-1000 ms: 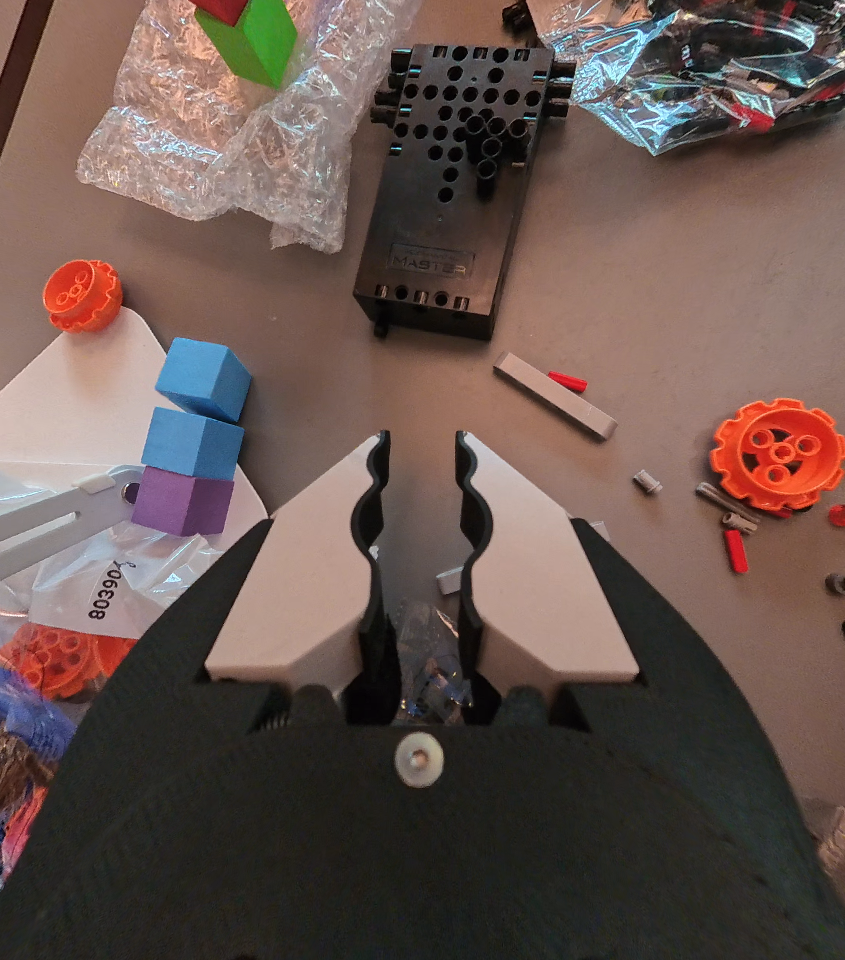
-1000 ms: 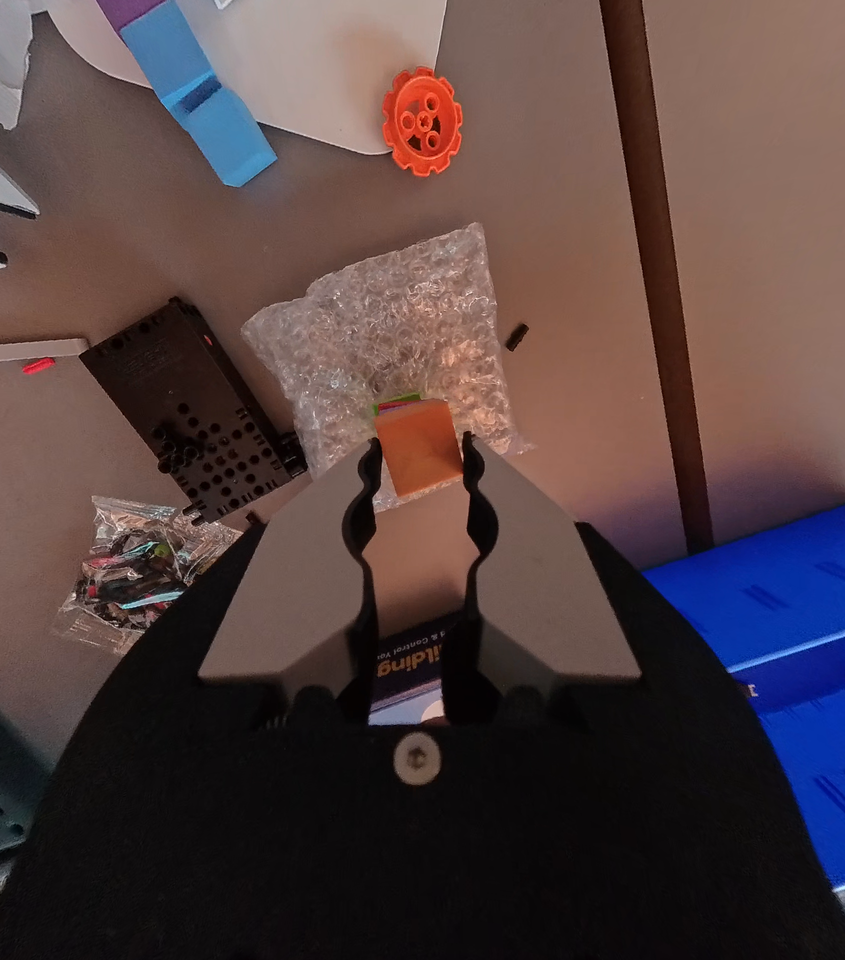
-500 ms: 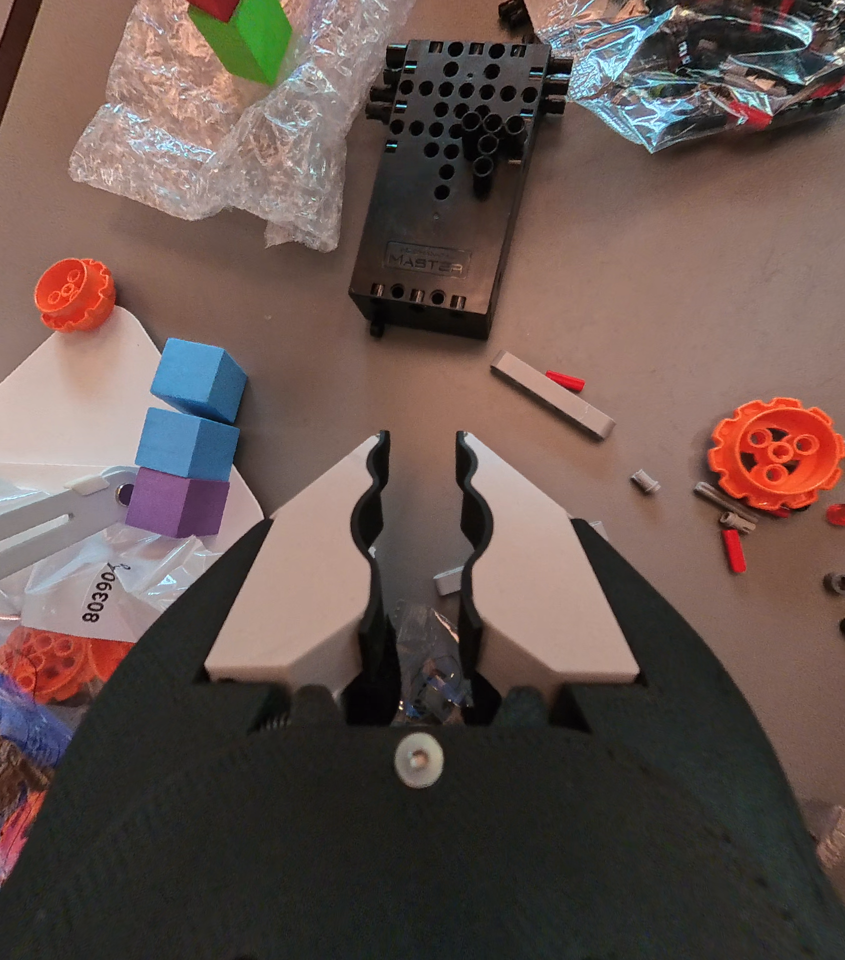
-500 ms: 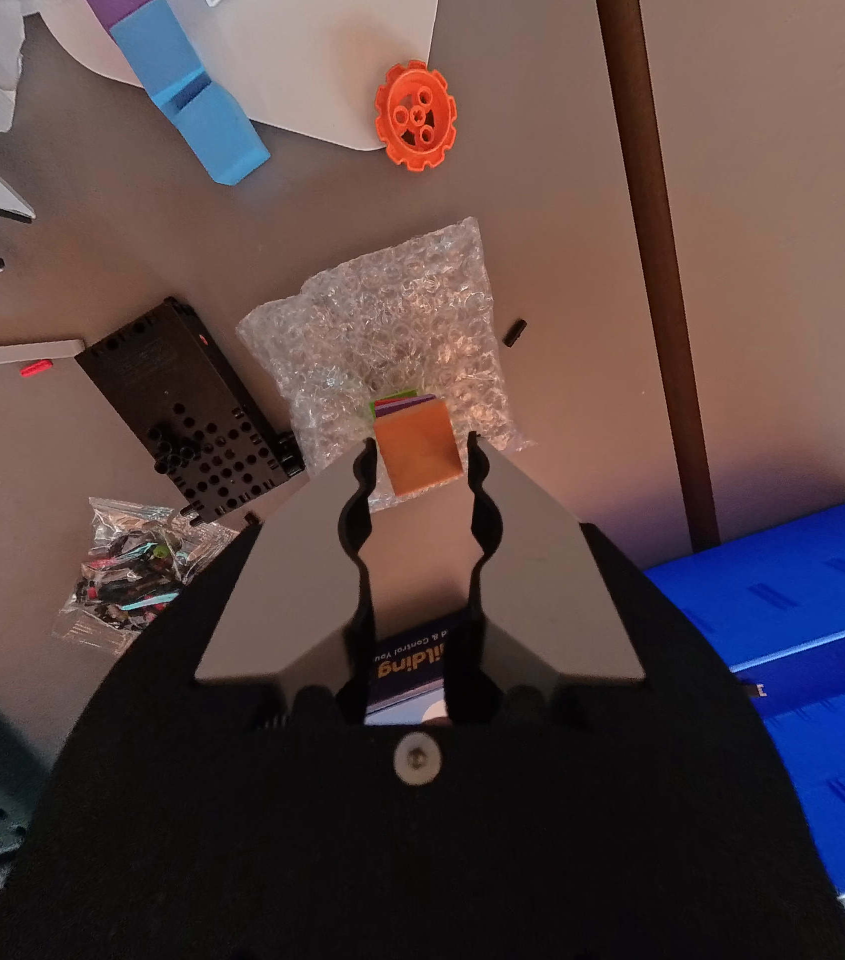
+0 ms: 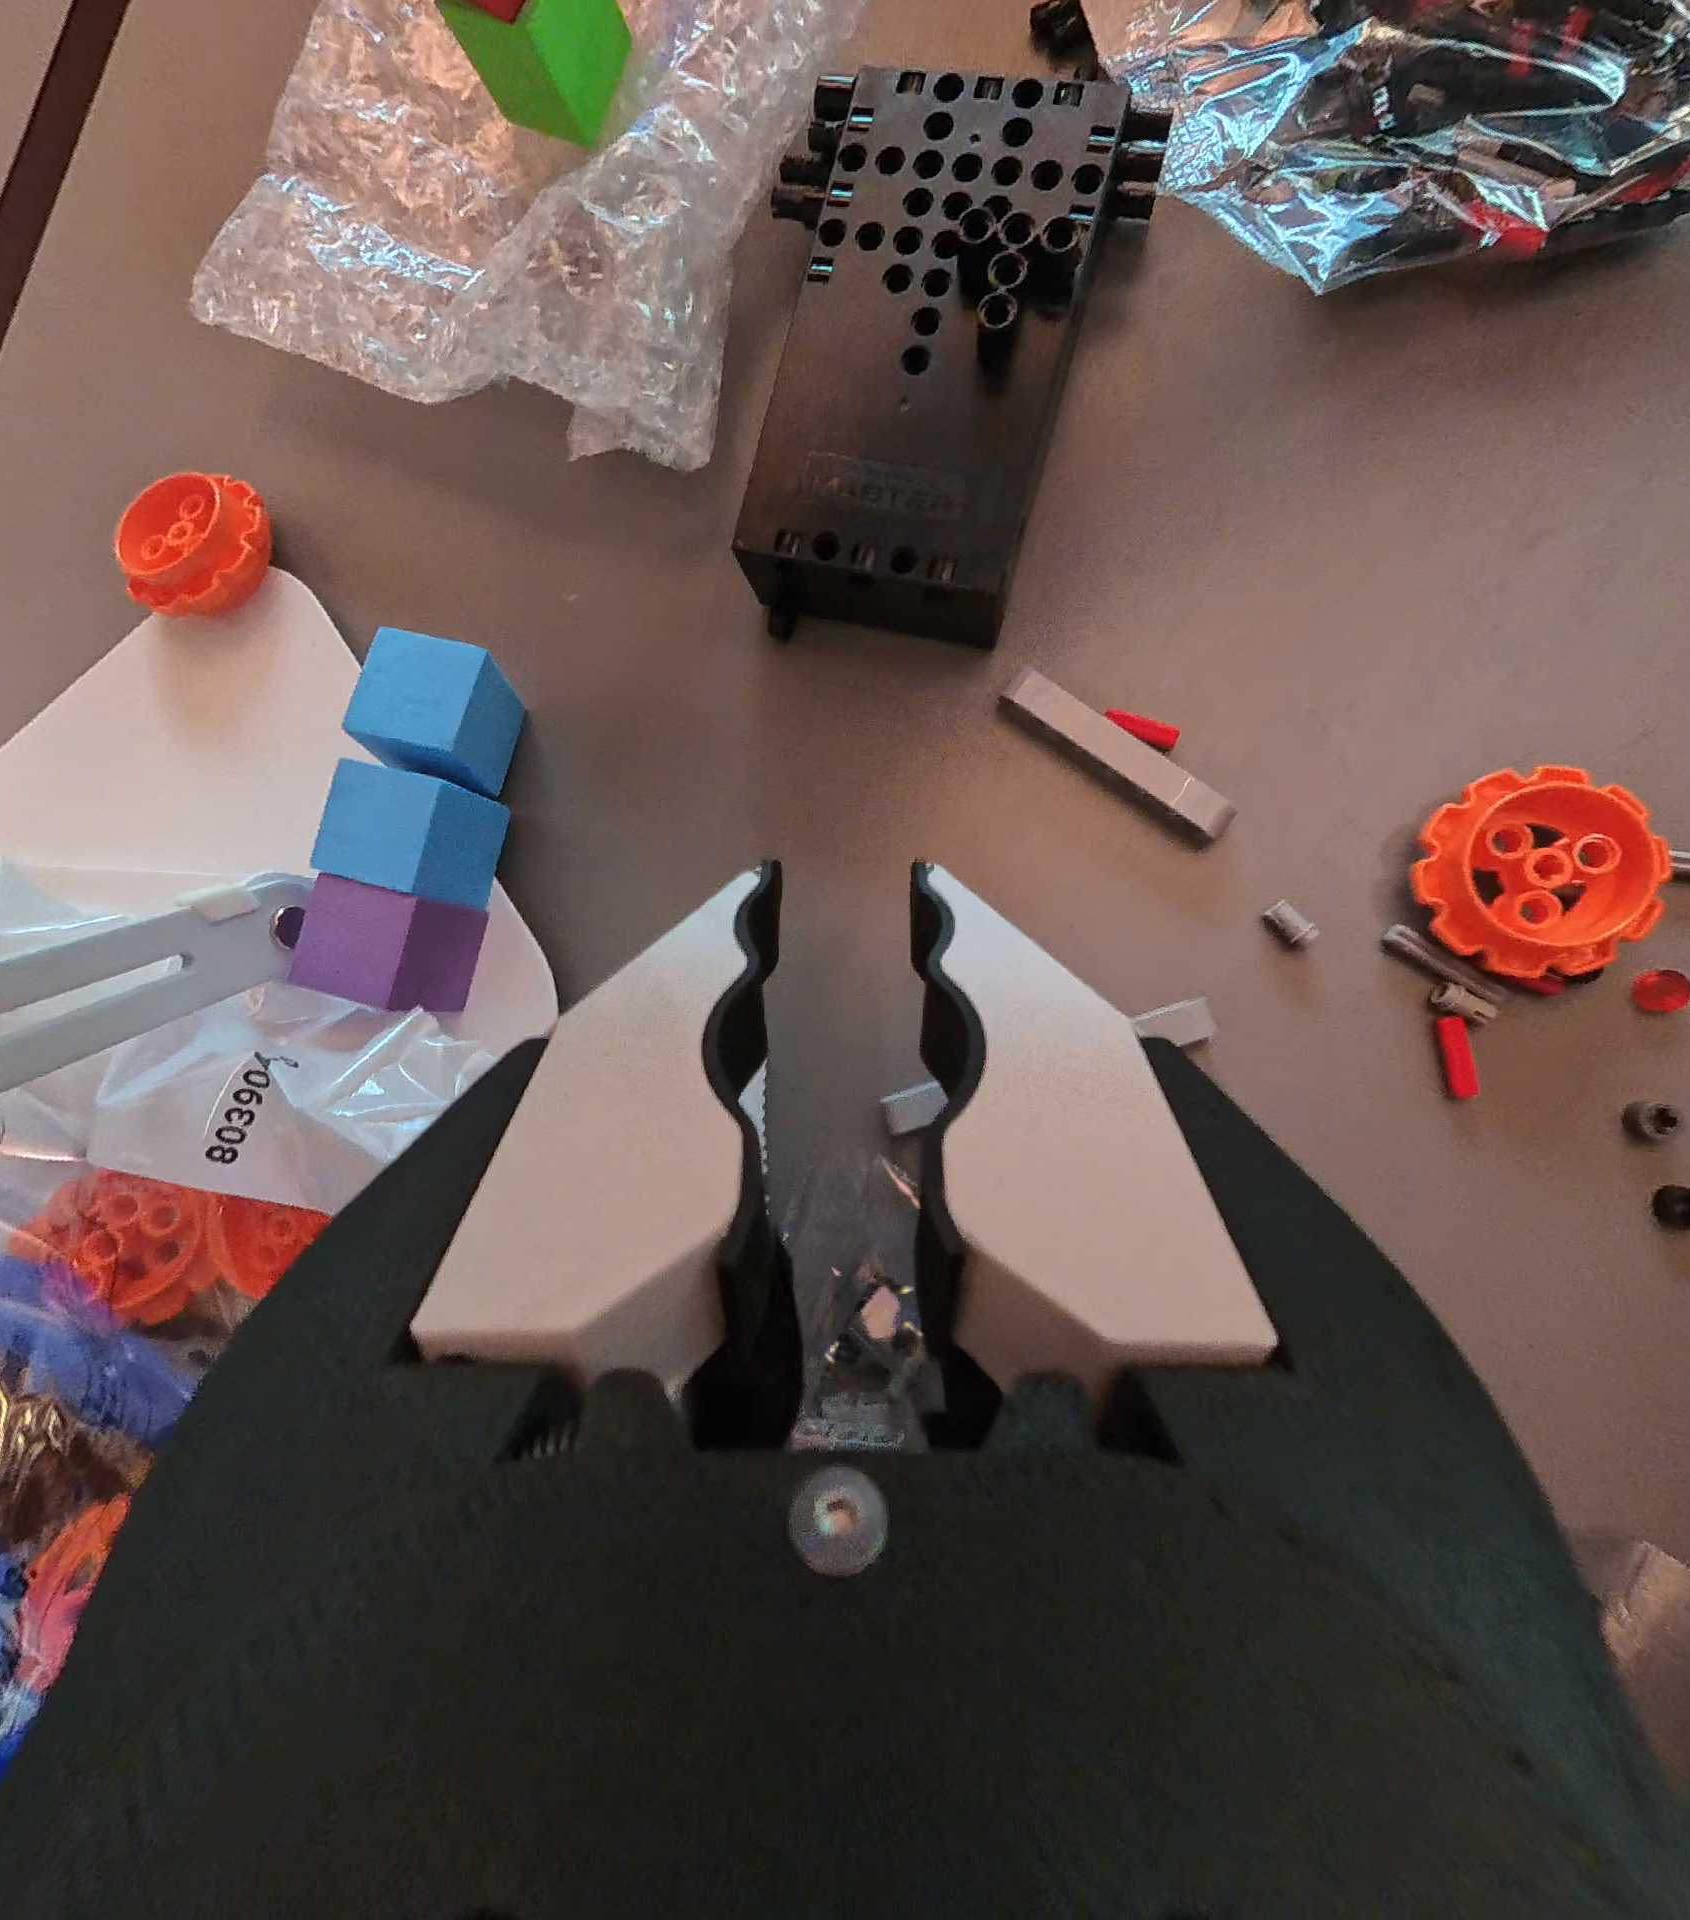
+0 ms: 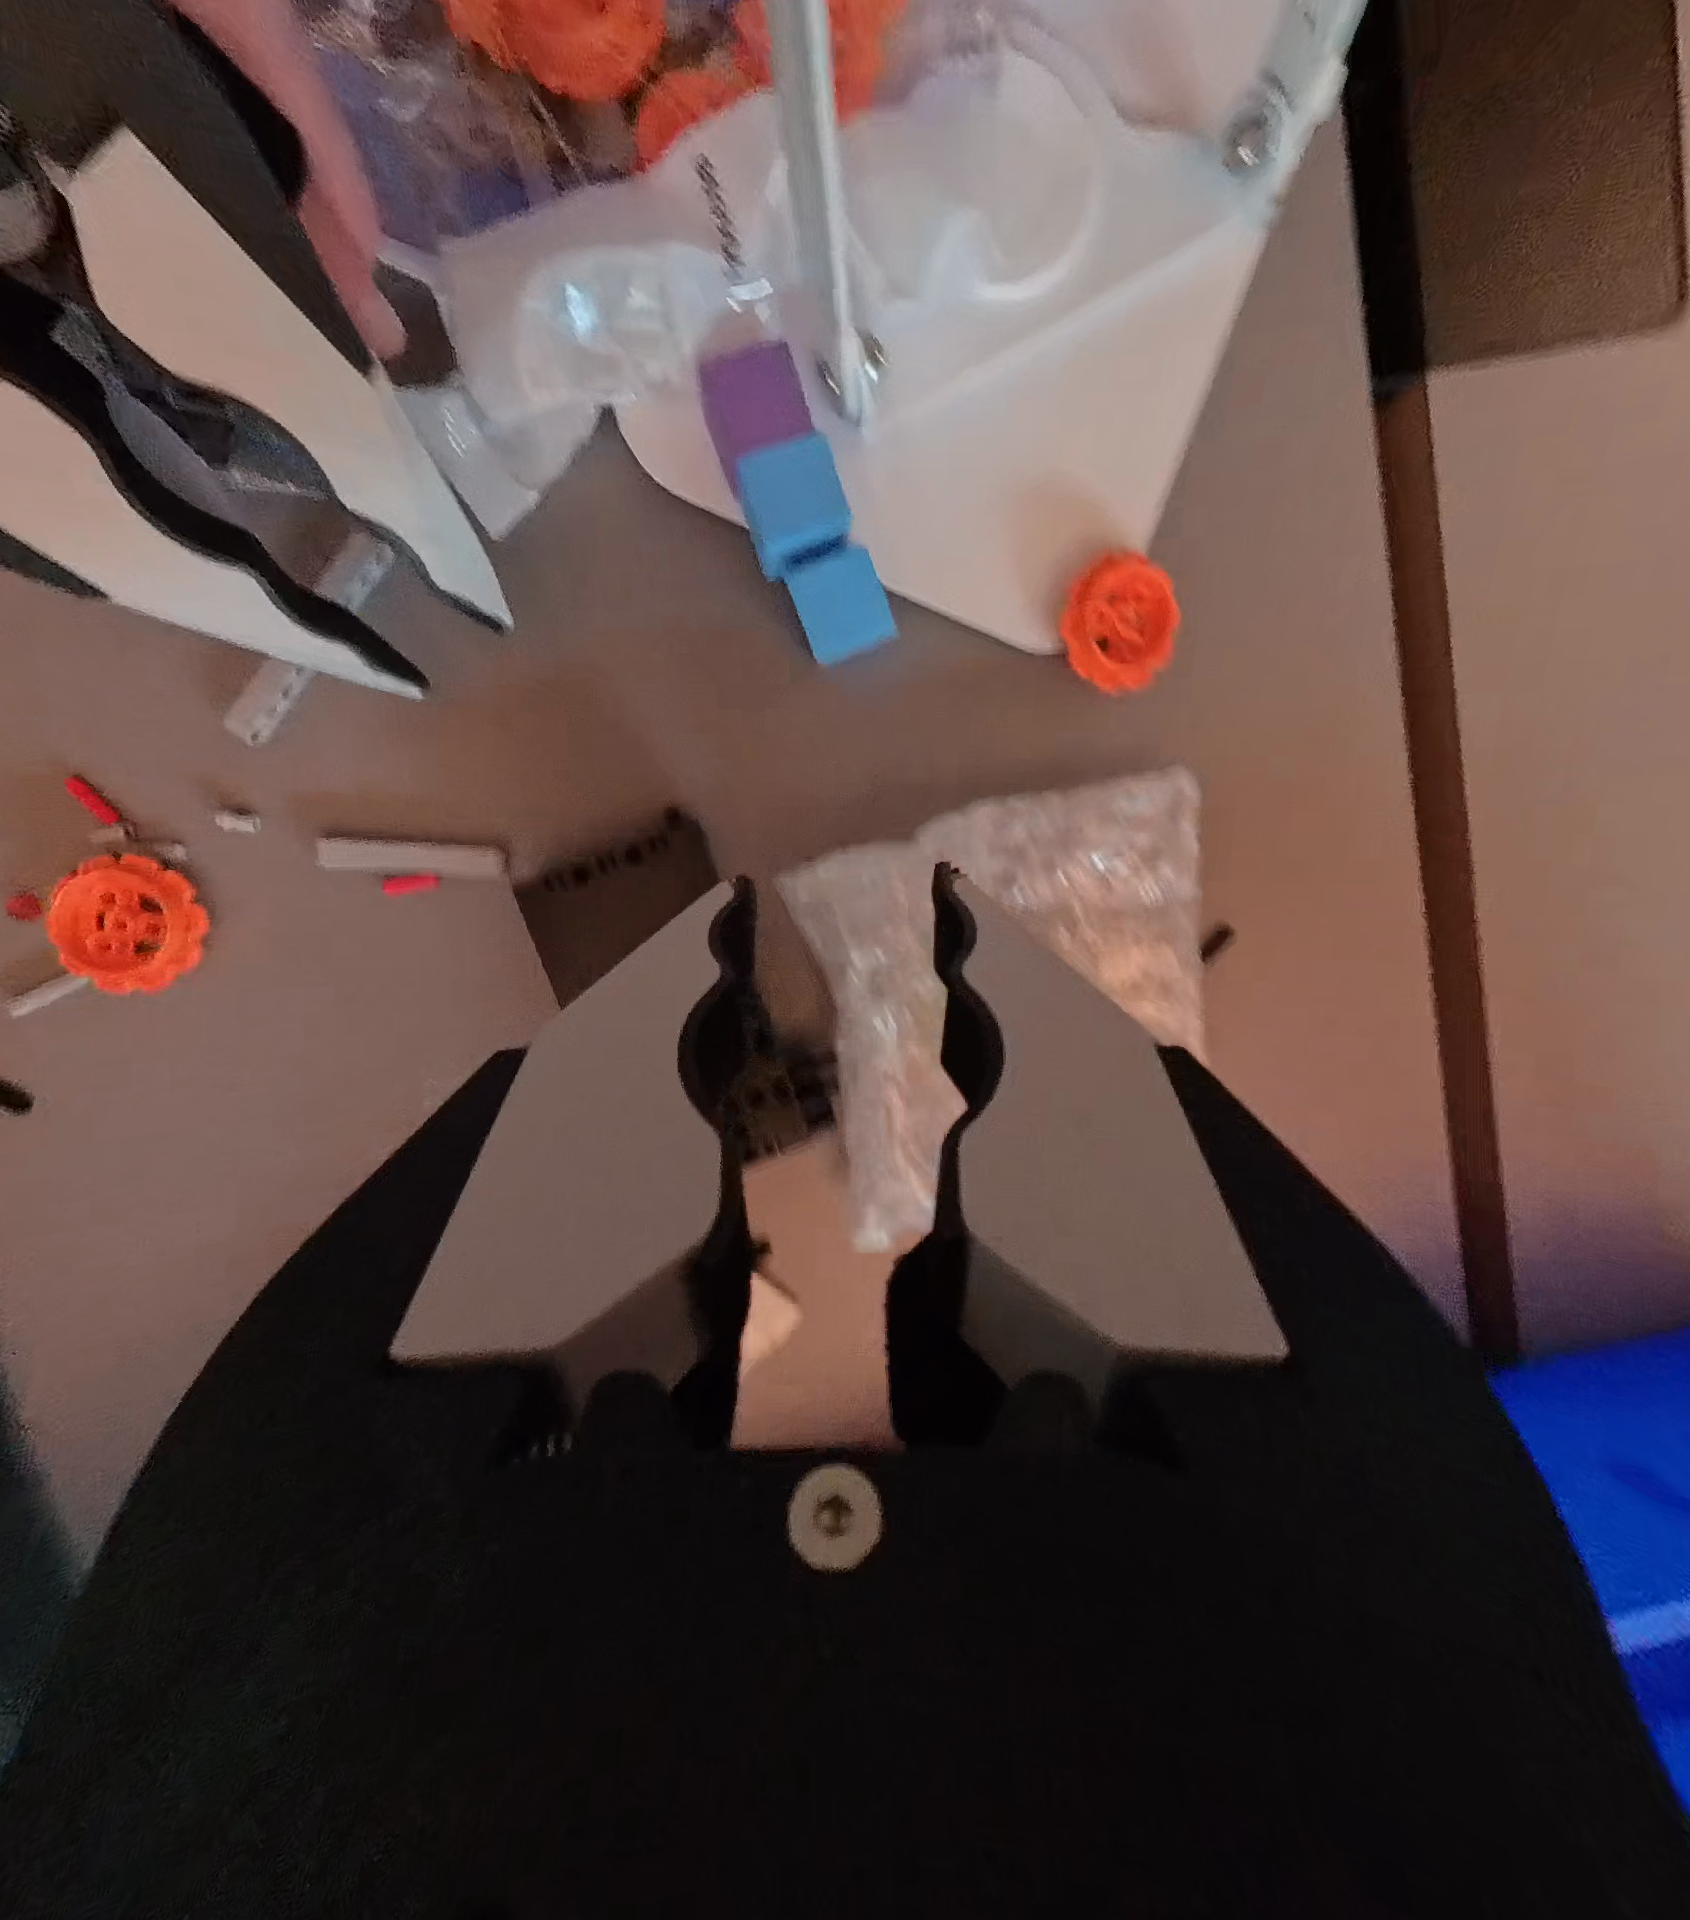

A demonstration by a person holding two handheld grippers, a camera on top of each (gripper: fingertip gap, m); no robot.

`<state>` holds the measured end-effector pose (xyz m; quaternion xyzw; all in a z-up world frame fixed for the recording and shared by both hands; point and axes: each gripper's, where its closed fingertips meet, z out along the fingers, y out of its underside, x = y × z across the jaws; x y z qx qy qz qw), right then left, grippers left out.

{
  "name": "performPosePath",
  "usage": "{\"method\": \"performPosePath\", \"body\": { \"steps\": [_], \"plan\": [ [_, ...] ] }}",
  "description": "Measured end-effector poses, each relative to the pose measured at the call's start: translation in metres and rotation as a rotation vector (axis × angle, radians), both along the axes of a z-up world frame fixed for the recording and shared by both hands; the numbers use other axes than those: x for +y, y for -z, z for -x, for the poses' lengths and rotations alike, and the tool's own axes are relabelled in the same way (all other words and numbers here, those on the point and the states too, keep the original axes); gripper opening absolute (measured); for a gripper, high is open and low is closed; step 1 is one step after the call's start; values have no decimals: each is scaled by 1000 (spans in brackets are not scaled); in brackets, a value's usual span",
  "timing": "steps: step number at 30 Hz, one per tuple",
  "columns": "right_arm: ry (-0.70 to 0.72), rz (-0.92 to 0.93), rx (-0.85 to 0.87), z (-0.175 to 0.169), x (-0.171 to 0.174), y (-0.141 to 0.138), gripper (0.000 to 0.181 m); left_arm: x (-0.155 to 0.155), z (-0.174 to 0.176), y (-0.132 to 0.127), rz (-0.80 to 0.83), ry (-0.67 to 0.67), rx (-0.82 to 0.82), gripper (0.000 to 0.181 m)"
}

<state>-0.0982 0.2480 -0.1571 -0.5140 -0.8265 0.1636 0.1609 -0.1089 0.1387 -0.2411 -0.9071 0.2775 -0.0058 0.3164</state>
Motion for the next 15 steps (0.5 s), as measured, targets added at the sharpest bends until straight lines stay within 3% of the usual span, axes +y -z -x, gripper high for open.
{"method": "performPosePath", "body": {
  "steps": [5,12,15],
  "plan": [
    [-18,46,39,43,-33,47,43,-5,-1,2,21,8,-2,23],
    [-38,-22,40,79,-28,96,41,-4,6,4,22,-10,29,23],
    [-42,-51,18,81,-27,106,29,-4,7,7,29,-11,52,23]
  ]
}}
